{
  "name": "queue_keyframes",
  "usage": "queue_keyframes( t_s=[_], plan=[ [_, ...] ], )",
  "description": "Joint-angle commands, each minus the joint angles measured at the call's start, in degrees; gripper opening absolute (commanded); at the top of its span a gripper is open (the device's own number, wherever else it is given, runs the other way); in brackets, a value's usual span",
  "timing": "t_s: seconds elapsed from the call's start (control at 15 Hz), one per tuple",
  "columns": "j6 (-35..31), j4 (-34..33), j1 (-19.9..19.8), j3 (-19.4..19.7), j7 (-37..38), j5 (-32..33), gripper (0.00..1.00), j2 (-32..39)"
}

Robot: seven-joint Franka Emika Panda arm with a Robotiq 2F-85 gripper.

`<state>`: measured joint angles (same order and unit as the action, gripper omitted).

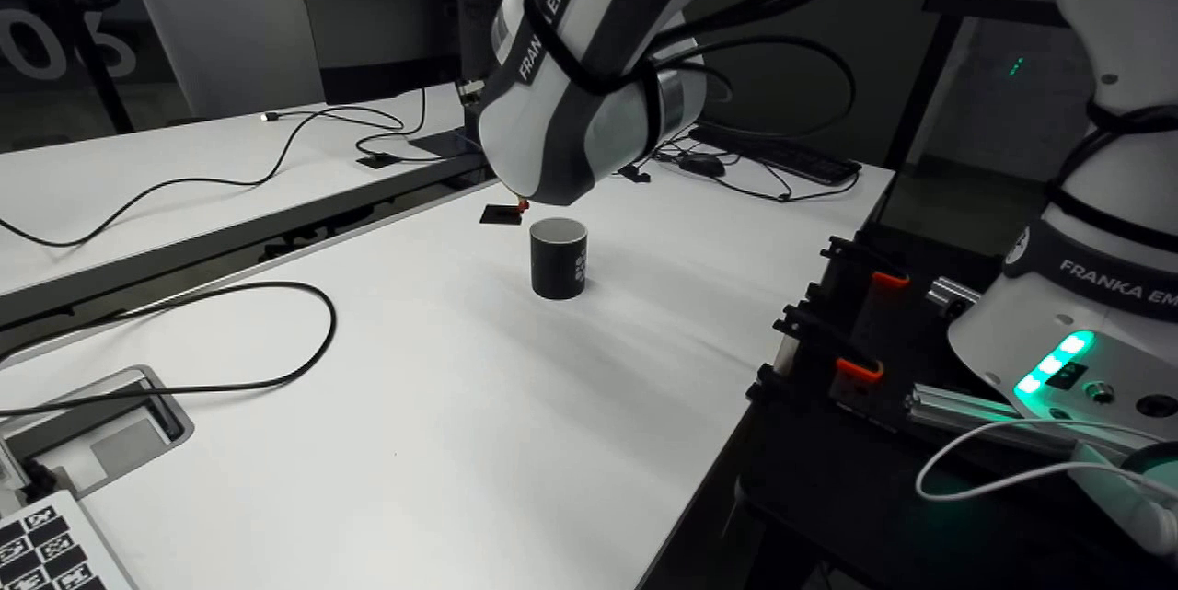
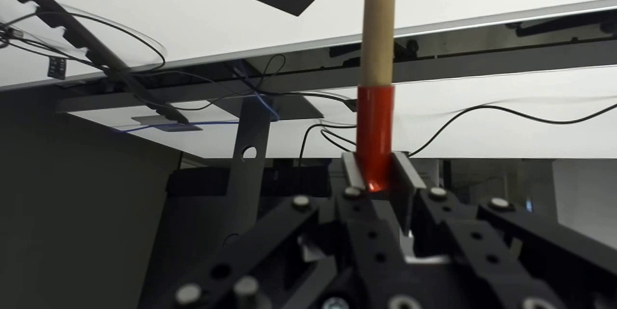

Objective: Pick up the pen and put it in the mug

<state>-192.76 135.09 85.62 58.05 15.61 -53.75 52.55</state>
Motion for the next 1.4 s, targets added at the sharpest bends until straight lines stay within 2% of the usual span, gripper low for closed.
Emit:
queue_keyframes(
  t_s=[0.0,0.2,0.27,0.67,0.73,1.33],
  plan=[
    [6.67,-0.63,4.53,3.13,2.66,-3.68,0.05,5.13],
    [11.49,-2.90,4.63,2.85,3.29,-1.94,0.05,5.24],
    [7.95,-1.06,3.61,1.39,1.89,-1.90,0.19,2.92],
    [10.14,-2.31,3.86,1.59,1.99,-1.90,0.19,3.30],
    [10.17,-2.31,3.86,1.62,1.99,-1.90,0.05,3.31],
    [14.82,0.99,4.82,7.27,3.39,-1.95,0.05,6.88]
  ],
)
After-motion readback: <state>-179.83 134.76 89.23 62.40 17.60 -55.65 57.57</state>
